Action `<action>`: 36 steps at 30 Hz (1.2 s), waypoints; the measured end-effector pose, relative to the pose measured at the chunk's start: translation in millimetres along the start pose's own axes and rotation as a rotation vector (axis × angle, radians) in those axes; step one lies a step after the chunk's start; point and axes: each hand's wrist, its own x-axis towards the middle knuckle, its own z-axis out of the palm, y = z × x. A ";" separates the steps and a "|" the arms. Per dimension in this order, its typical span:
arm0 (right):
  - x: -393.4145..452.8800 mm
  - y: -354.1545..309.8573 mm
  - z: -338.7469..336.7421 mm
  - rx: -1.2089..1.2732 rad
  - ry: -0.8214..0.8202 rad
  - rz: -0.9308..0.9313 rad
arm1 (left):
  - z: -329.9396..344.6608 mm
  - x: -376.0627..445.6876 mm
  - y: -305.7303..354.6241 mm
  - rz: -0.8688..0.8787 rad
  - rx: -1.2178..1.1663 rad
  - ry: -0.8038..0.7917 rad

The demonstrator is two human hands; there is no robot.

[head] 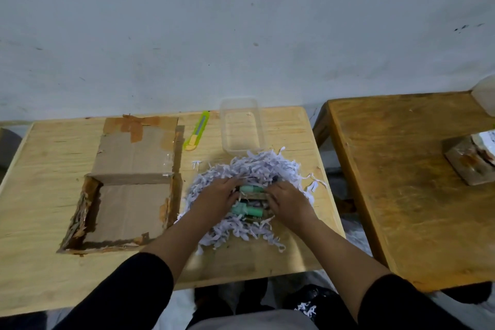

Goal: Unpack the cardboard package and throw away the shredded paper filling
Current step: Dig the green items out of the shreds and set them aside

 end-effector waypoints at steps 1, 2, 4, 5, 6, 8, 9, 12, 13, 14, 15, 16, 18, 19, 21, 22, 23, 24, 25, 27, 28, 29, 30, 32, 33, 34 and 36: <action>-0.6 4.0 -2.0 -0.006 0.000 0.019 | -0.4 0.8 -1.6 -0.017 -0.007 -0.015; -0.7 6.7 -4.5 -0.008 -0.004 0.034 | -0.6 1.7 -2.3 -0.029 -0.017 -0.032; -0.1 9.9 -7.7 -0.012 -0.016 0.045 | -0.8 4.4 -1.4 -0.048 -0.025 -0.053; 0.8 10.6 -8.4 -0.015 -0.020 0.039 | -0.2 6.3 -0.5 -0.055 -0.015 -0.060; 1.7 9.8 -9.1 -0.012 -0.023 0.025 | 1.0 8.1 0.9 -0.064 -0.003 -0.064; 3.2 7.7 -9.2 0.005 -0.021 -0.006 | 4.6 11.6 4.0 -0.099 0.018 -0.081; 4.3 7.0 -9.0 0.021 -0.013 -0.011 | 5.8 12.8 5.7 -0.121 0.025 -0.091; 7.2 7.7 -9.3 0.054 0.000 0.005 | 6.5 15.7 7.4 -0.160 0.005 -0.108; 7.8 8.5 -9.2 0.059 -0.003 0.009 | 6.0 16.1 7.1 -0.163 0.000 -0.115; 8.3 9.0 -9.4 0.064 -0.007 0.009 | 5.3 16.1 6.9 -0.163 -0.001 -0.121; 8.4 9.5 -9.9 0.071 -0.011 0.008 | 4.4 15.8 6.5 -0.165 0.000 -0.127; 8.5 9.8 -10.3 0.079 -0.015 0.007 | 3.4 15.3 6.2 -0.166 0.001 -0.130; 8.2 10.6 -11.1 0.085 -0.011 0.008 | 3.0 13.9 5.1 -0.163 0.008 -0.142; 8.1 11.2 -11.5 0.088 -0.004 0.016 | 3.2 13.2 4.8 -0.152 0.024 -0.156; 8.2 12.7 -12.4 0.094 -0.002 0.029 | 3.3 12.0 5.0 -0.134 0.063 -0.191; 7.9 13.4 -12.5 0.090 -0.003 0.031 | 3.4 11.8 5.4 -0.135 0.075 -0.201; 7.7 13.7 -12.3 0.083 -0.004 0.031 | 3.9 11.8 5.6 -0.139 0.082 -0.205; 7.5 13.8 -12.3 0.077 0.000 0.027 | 4.4 11.9 6.1 -0.146 0.083 -0.203; 7.2 12.9 -12.4 0.075 0.008 0.019 | 5.1 11.6 6.7 -0.155 0.079 -0.200; 5.9 8.1 -13.7 0.073 0.059 -0.030 | 6.9 10.6 7.2 -0.173 0.061 -0.194; 5.0 4.5 -14.2 0.075 0.082 -0.069 | 8.0 10.2 6.8 -0.180 0.049 -0.189; 3.8 0.1 -14.6 0.081 0.100 -0.110 | 8.7 9.8 6.7 -0.190 0.037 -0.182; 2.5 -4.5 -14.4 0.089 0.105 -0.147 | 9.4 9.2 6.9 -0.199 0.026 -0.174; 0.6 -11.8 -11.8 0.107 0.062 -0.197 | 10.0 8.1 8.0 -0.207 0.013 -0.156; 0.2 -13.5 -8.9 0.111 0.025 -0.208 | 10.1 7.6 8.6 -0.202 0.006 -0.145; 0.1 -14.2 -5.8 0.107 -0.007 -0.207 | 10.2 7.2 9.3 -0.191 -0.004 -0.132; -0.2 -13.3 -0.9 0.095 -0.050 -0.163 | 9.9 5.3 10.4 -0.170 -0.034 -0.109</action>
